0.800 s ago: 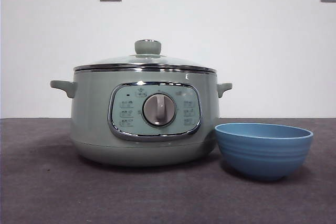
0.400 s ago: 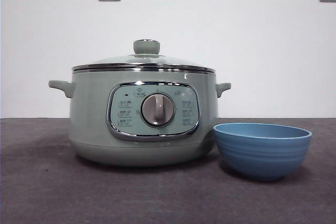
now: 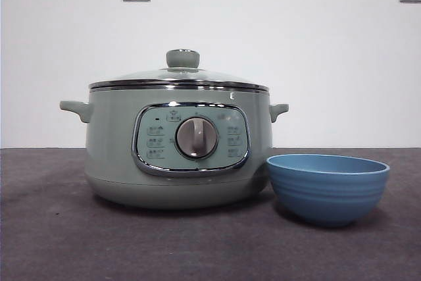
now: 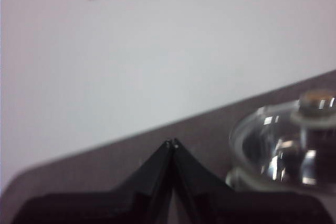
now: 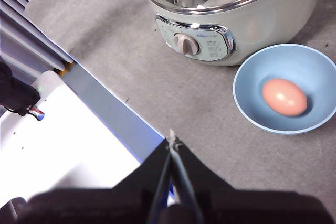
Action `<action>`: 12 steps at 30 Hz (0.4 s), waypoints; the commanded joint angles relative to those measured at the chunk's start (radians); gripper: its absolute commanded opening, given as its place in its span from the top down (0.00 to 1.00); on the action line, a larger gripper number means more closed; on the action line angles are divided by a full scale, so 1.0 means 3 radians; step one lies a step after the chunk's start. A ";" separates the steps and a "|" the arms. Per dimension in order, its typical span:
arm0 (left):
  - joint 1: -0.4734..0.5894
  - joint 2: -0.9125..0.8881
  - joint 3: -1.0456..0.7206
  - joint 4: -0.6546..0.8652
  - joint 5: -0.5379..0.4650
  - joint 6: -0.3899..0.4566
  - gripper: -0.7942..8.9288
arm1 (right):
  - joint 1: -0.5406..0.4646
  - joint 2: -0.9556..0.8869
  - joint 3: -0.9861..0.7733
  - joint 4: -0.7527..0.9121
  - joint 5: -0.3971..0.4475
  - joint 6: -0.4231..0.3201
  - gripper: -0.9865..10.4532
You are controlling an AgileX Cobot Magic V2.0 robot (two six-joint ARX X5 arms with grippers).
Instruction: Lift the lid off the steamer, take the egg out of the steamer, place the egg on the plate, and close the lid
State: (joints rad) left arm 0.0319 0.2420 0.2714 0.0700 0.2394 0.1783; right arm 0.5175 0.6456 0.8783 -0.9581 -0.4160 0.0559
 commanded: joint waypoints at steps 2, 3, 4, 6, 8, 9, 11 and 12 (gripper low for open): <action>0.0011 -0.0226 -0.0431 0.0066 -0.0123 -0.0161 0.92 | 0.0005 -0.0001 -0.0014 0.0010 0.0008 -0.0015 0.91; 0.0011 -0.0268 -0.0505 0.0066 -0.0169 -0.0181 0.92 | 0.0004 -0.0001 -0.0014 0.0010 0.0009 -0.0015 0.91; 0.0011 -0.0326 -0.0593 0.0066 -0.0235 -0.0209 0.92 | 0.0004 -0.0001 -0.0014 0.0010 0.0009 -0.0015 0.91; 0.0011 -0.0392 -0.0696 0.0060 -0.0338 -0.0268 0.92 | 0.0004 -0.0001 -0.0014 0.0010 0.0009 -0.0015 0.91; 0.0011 -0.0453 -0.0785 0.0060 -0.0469 -0.0323 0.92 | 0.0004 -0.0001 -0.0014 0.0010 0.0009 -0.0015 0.91; 0.0011 -0.0472 -0.0814 0.0057 -0.0540 -0.0346 0.92 | 0.0004 -0.0001 -0.0014 0.0010 0.0009 -0.0015 0.91; 0.0011 -0.0518 -0.0846 -0.0019 -0.0662 -0.0402 0.92 | 0.0005 -0.0001 -0.0014 0.0010 0.0009 -0.0015 0.91; 0.0011 -0.0539 -0.0846 -0.0080 -0.0715 -0.0425 0.92 | 0.0004 -0.0001 -0.0014 0.0010 0.0009 -0.0015 0.91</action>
State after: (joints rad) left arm 0.0319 0.0860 0.0288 0.0490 0.0353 0.0761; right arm 0.5175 0.6456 0.8783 -0.9581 -0.4160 0.0559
